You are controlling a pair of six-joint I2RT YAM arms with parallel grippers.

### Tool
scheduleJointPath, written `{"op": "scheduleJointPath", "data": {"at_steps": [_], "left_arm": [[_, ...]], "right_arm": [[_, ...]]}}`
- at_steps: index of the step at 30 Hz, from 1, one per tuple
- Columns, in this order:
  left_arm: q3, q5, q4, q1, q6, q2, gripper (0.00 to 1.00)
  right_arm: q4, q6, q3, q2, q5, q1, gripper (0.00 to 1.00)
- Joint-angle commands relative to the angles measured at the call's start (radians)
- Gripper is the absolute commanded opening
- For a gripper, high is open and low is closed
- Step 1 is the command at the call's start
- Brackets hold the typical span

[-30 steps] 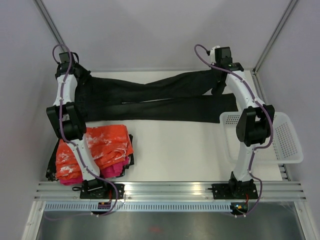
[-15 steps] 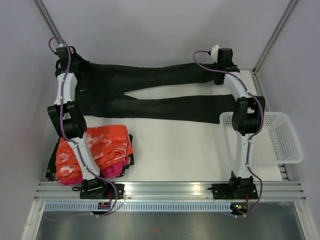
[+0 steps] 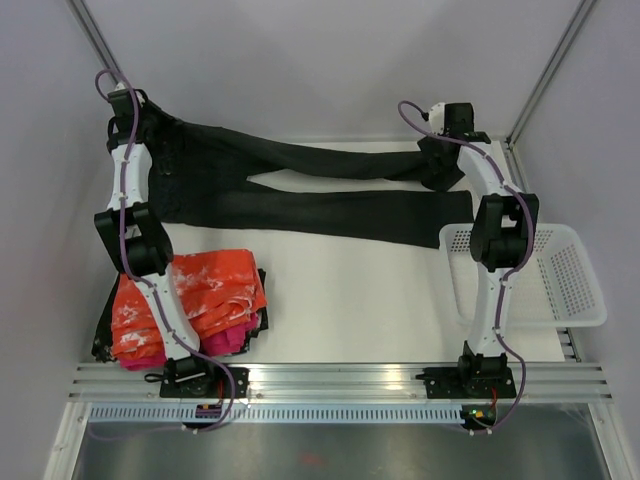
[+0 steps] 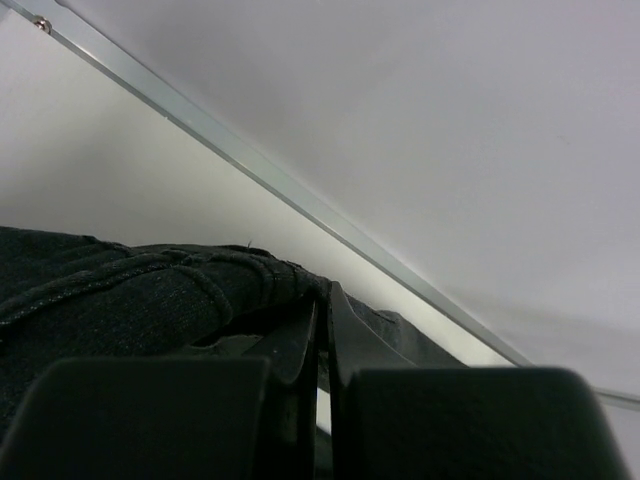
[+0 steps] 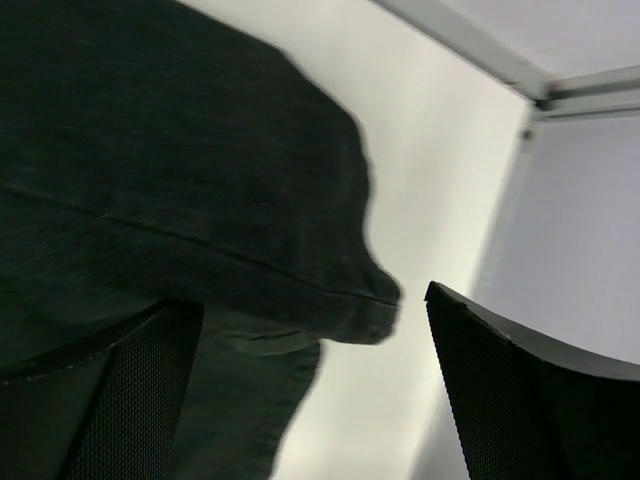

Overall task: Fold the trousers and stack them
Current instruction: Flatten the trousers out

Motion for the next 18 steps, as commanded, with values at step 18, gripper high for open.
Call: {"op": "scheduleJointPath", "data": {"at_steps": [18], "left_arm": [[-0.004, 0.068, 0.003, 0.008, 0.065, -0.007, 0.02]], "right_arm": [[0.091, 1.062, -0.140, -0.151, -0.325, -0.176, 0.97]]}}
